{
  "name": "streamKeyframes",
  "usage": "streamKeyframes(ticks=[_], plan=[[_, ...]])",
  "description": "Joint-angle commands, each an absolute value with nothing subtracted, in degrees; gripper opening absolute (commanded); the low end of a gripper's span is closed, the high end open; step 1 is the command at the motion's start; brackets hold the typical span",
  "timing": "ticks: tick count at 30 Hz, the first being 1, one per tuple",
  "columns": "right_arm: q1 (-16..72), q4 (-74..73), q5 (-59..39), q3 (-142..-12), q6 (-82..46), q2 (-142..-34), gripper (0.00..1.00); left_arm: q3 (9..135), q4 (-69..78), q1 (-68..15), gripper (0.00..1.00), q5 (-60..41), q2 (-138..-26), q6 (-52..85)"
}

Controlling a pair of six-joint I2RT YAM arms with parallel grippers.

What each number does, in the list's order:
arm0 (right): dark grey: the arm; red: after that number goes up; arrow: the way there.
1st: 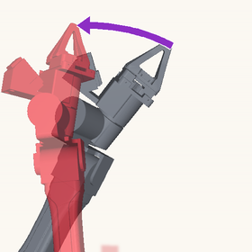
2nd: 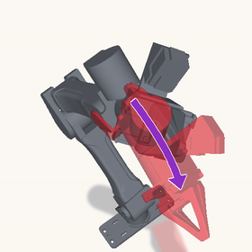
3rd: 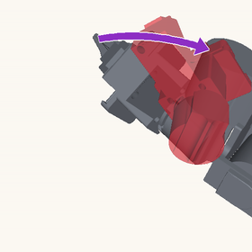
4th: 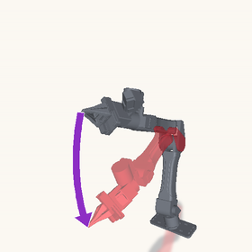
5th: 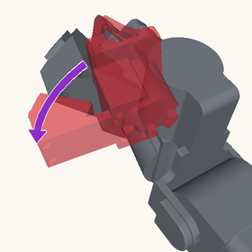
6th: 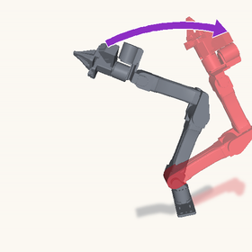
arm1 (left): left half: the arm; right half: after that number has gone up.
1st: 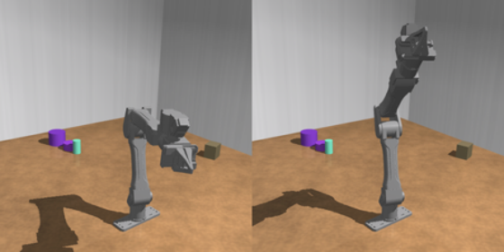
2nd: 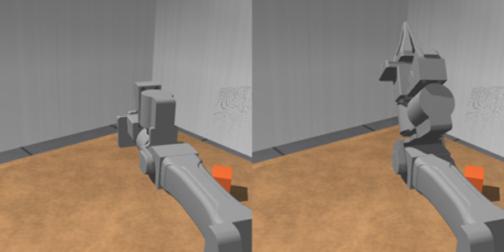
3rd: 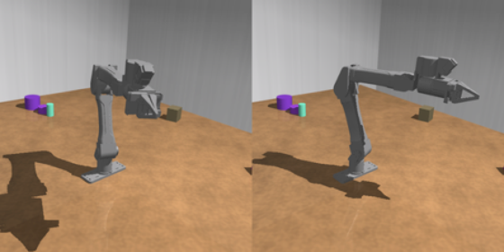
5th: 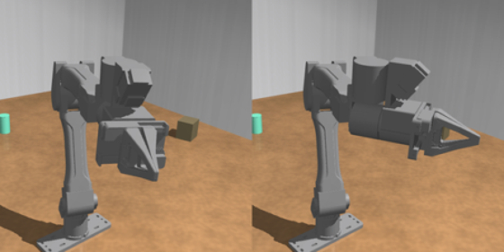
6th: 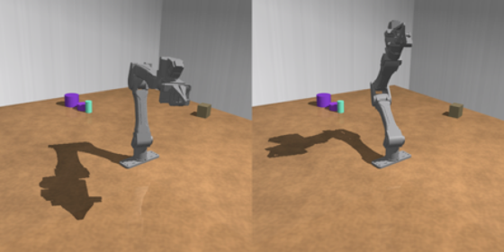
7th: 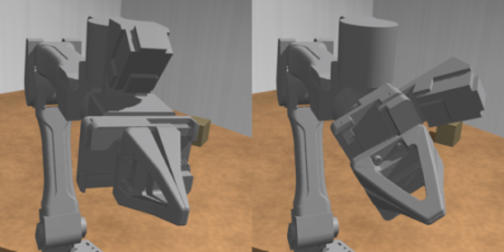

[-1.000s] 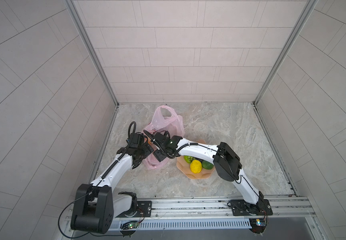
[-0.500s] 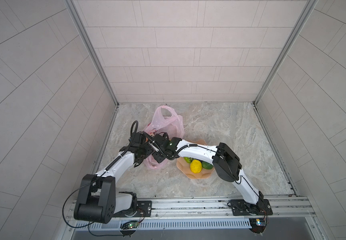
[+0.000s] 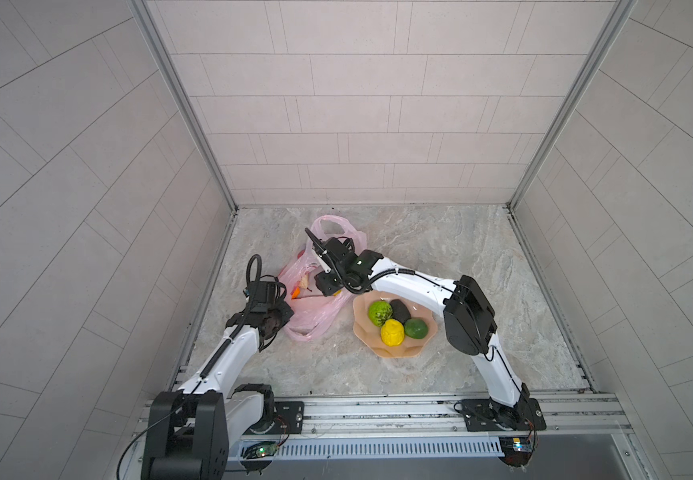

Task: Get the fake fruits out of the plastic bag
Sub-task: 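Reach the right gripper into the bag and grasp the cream pear-shaped fruit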

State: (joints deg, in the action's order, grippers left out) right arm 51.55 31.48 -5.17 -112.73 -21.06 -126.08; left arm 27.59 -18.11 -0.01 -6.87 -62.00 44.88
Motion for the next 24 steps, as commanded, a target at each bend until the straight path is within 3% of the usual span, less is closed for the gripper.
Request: streamKeyframes(ticks=[1,19,24], plan=[[52.8,33.8,-6.5,-116.4,-23.1,-130.4,0.59,27.0,-16.1,1.5,0.02,-9.9,-61.9,43.9],[52.1,28.3,-2.5,-131.2,-35.6,-144.4,0.59,26.9,-8.9,1.5,0.0,-11.2,-59.9,43.2],[52.2,28.2,-3.7,-136.0,-36.1,-147.6,0.7,26.5,-8.4,1.5,0.0,-10.9,-60.5,41.8]])
